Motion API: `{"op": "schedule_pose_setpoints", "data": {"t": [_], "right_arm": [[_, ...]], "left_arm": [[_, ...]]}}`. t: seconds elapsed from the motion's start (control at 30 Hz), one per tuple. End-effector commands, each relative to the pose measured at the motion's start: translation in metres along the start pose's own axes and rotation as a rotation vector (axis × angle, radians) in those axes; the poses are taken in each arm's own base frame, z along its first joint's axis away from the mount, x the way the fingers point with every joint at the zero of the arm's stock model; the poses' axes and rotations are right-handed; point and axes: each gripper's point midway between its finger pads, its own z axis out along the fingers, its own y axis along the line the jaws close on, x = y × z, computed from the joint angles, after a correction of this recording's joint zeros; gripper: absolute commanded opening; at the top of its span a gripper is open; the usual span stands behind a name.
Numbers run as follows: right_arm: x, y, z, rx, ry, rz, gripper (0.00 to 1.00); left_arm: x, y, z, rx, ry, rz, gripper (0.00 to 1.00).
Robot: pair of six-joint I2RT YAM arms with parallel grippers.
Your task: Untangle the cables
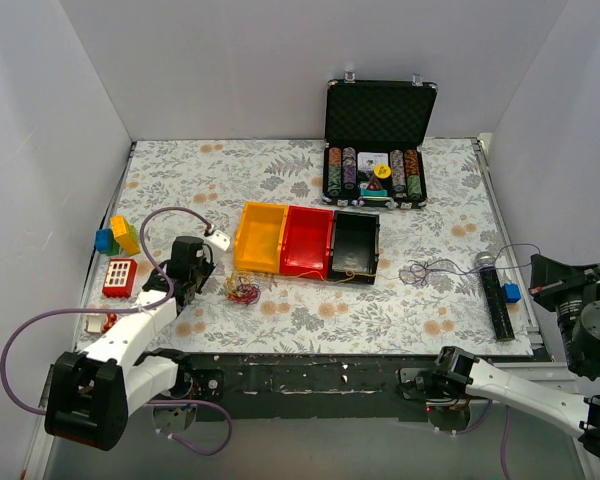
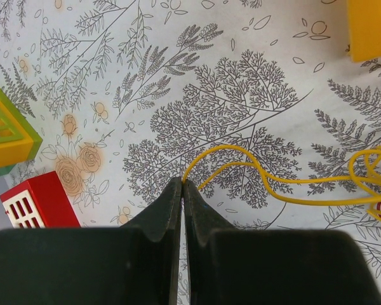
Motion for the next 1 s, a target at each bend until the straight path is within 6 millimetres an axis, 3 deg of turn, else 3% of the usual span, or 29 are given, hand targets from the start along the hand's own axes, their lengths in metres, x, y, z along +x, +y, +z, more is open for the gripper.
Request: {"op": "schedule_pose_setpoints", "data": {"t": [0.0,0.17,0.5,0.83,0.9,0.97], "right_arm": [[-0.018,0.006,0.002,-0.005,-0.072,-0.051,0.01],[-0.06,-0.009,-0.008,0.032,-0.123,0.022,0.01],[-0.122,-0.033,-0.023,0.007,-0.262,0.128,0.01],[-0.139,-0.051,-0.033,-0.023,-0.281,0.213,0.01],[-0.136,-0.047,-0.033,-0.059,-0.278,0.236,0.01],[-0.119,-0.028,-0.027,-0.101,-0.254,0.216,0.01]], "left_arm": [[-0.009,0.005,0.001,-0.01,-0.029,-0.014,0.0],[0.009,0.007,0.011,-0.058,0.021,0.011,0.0],[0.013,0.001,0.015,-0.03,0.033,0.013,0.0],[0.019,-0.002,0.02,-0.03,0.044,0.021,0.0],[0.018,-0.002,0.02,-0.03,0.043,0.02,0.0],[0.012,-0.003,0.018,-0.01,0.028,0.011,0.0]]}}
